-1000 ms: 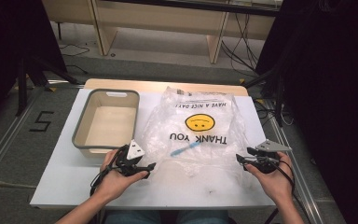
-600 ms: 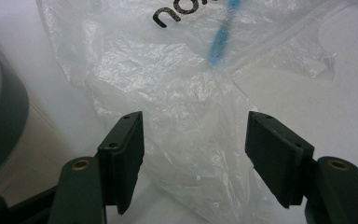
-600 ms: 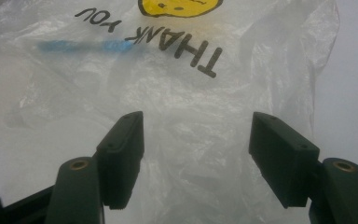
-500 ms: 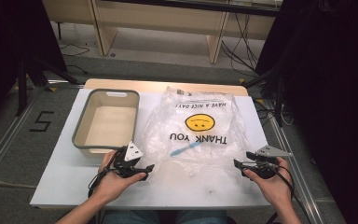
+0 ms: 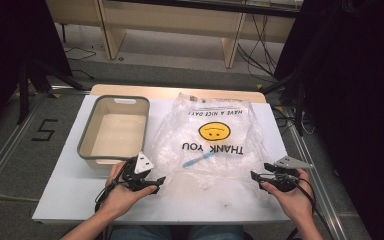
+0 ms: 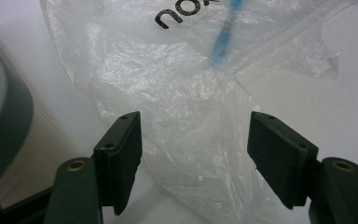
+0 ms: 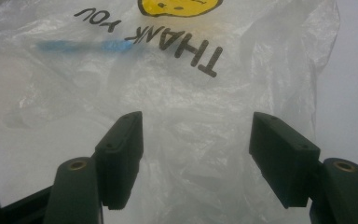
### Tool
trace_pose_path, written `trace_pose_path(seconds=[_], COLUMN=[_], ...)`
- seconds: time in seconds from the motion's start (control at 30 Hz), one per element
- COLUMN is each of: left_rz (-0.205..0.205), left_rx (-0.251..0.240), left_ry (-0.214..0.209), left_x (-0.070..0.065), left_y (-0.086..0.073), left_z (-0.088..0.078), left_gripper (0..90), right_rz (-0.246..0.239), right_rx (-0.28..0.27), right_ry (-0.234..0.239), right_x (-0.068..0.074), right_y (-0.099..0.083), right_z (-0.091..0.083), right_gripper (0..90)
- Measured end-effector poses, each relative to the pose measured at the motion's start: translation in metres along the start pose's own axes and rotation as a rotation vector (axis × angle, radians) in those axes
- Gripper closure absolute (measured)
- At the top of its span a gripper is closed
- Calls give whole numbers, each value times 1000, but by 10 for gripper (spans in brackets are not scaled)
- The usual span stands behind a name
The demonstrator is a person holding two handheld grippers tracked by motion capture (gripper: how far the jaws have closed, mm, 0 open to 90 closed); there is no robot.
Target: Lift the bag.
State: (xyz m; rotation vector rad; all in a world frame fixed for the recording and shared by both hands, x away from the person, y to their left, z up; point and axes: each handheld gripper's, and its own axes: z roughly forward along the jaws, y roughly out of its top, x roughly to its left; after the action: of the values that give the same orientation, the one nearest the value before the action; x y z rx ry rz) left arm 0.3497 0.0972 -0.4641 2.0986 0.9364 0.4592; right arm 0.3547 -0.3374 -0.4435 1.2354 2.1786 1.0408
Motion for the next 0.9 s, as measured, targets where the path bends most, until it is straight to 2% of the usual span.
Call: trace_pose_path(seconds=[0.33,0.47,0.57,0.73,0.77,0.8,0.9], left_rz=[-13,-14,-30,-28,-23,-23,-14], left_rx=[42,54,66,92,117,117,161], left_ry=[-10,-2,9,14,10,10,-4], left_x=[1,1,1,-1,-2,-2,-3], left_y=[-3,-2,-2,-3,-4,-4,-8], left_z=[7,5,7,12,14,14,18], left_gripper=[342,335,333,328,322,322,315], right_rz=[10,21,28,17,16,18,18], right_rx=[0,-7,-9,-10,-8,-8,-12], right_ry=[-3,-3,2,7,7,7,7], right_x=[-1,-4,-5,-6,-6,-5,-4], right_y=[1,0,-1,-2,-2,-2,-1], right_z=[1,1,0,-1,-1,-1,-1], right_gripper=[358,358,358,358,358,359,358])
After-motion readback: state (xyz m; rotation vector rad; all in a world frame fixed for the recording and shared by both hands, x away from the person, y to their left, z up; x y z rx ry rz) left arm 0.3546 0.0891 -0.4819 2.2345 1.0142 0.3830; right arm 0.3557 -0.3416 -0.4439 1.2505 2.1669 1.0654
